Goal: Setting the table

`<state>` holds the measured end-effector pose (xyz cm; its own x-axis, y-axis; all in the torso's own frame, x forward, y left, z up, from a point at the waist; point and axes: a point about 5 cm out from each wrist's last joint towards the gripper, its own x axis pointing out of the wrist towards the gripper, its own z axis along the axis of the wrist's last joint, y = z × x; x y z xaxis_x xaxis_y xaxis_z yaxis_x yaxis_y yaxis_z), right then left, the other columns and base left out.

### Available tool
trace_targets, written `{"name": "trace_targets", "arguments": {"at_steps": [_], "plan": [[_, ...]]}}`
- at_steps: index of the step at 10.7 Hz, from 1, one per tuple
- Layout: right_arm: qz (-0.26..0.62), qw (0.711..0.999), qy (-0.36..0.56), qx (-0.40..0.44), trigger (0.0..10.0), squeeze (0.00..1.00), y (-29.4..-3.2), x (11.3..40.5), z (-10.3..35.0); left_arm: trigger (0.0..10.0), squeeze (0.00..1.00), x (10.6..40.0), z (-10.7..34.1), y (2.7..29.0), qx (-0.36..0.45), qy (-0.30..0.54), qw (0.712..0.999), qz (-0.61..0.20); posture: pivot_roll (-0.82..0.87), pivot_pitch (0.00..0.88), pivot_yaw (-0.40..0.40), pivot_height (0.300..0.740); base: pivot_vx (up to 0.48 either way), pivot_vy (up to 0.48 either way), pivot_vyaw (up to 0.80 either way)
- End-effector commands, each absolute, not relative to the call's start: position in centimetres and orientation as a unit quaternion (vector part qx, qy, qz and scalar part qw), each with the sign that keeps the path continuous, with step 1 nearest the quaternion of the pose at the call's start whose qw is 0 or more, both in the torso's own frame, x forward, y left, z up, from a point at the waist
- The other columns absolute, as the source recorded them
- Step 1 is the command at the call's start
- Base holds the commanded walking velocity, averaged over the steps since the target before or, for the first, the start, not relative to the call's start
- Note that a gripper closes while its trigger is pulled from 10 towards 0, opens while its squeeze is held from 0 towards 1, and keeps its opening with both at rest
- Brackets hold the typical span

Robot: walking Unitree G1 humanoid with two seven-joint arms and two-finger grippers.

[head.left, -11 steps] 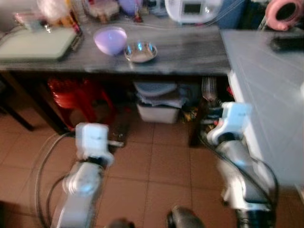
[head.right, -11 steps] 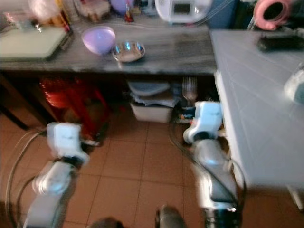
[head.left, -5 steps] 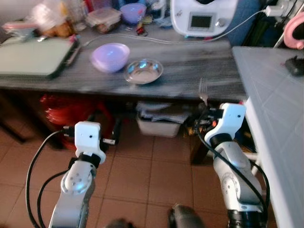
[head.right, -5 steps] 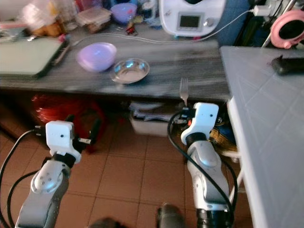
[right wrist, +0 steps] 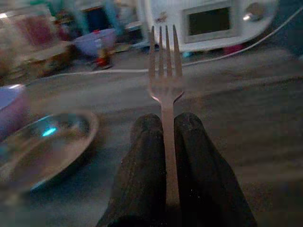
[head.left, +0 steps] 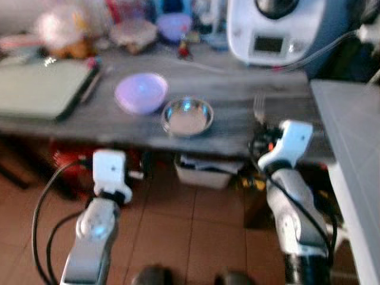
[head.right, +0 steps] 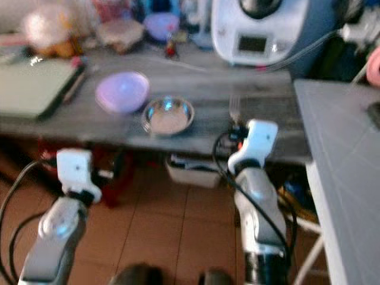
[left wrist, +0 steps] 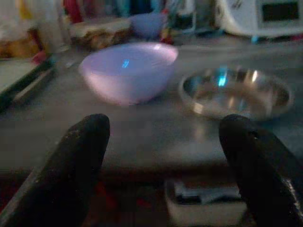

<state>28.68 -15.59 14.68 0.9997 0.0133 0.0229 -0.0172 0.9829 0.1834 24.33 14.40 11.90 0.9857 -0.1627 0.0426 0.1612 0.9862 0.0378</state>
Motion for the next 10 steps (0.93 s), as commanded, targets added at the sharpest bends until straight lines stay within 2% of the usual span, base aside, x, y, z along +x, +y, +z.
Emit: {"name": "trace_targets", "arguments": {"at_steps": [1, 2, 4, 6, 10], "plan": [[-0.007, 0.996, -0.012, 0.09, 10.0, 0.0, -16.2, 28.9, 14.8, 10.0, 0.0, 24.3, 12.3, 14.2, 0.019, -0.031, 0.995, -0.089, -0.01, 0.093, 0.042, 0.74, 0.461, 0.0, 0.0], [-0.019, 0.995, -0.011, 0.096, 10.0, 0.0, -16.4, 29.0, 14.8, 10.0, 0.0, 24.4, 12.6, 14.0, 0.026, -0.034, 0.994, -0.098, 0.0, 0.101, 0.038, 0.74, 0.341, 0.0, 0.0], [-0.044, 0.993, 0.001, 0.106, 10.0, 0.0, -16.9, 29.7, 14.7, 10.0, 0.0, 24.4, 13.5, 13.6, 0.028, -0.051, 0.991, -0.119, 0.01, 0.106, 0.037, 0.74, 0.0, 0.0, 0.0], [-0.065, 0.989, 0.026, 0.132, 10.0, 0.0, -17.2, 30.1, 13.9, 10.0, 0.0, 23.7, 12.8, 14.4, 0.028, -0.038, 0.994, -0.098, 0.0, 0.12, 0.034, 0.74, 0.0, 0.0, 0.0], [-0.032, 0.982, 0.084, 0.168, 10.0, 0.0, -14.3, 30.4, 11.9, 10.0, 0.0, 22.5, 11.9, 14.8, 0.023, -0.015, 0.996, -0.083, 0.02, 0.132, 0.032, 0.74, 0.0, 0.0, 0.0]]}}
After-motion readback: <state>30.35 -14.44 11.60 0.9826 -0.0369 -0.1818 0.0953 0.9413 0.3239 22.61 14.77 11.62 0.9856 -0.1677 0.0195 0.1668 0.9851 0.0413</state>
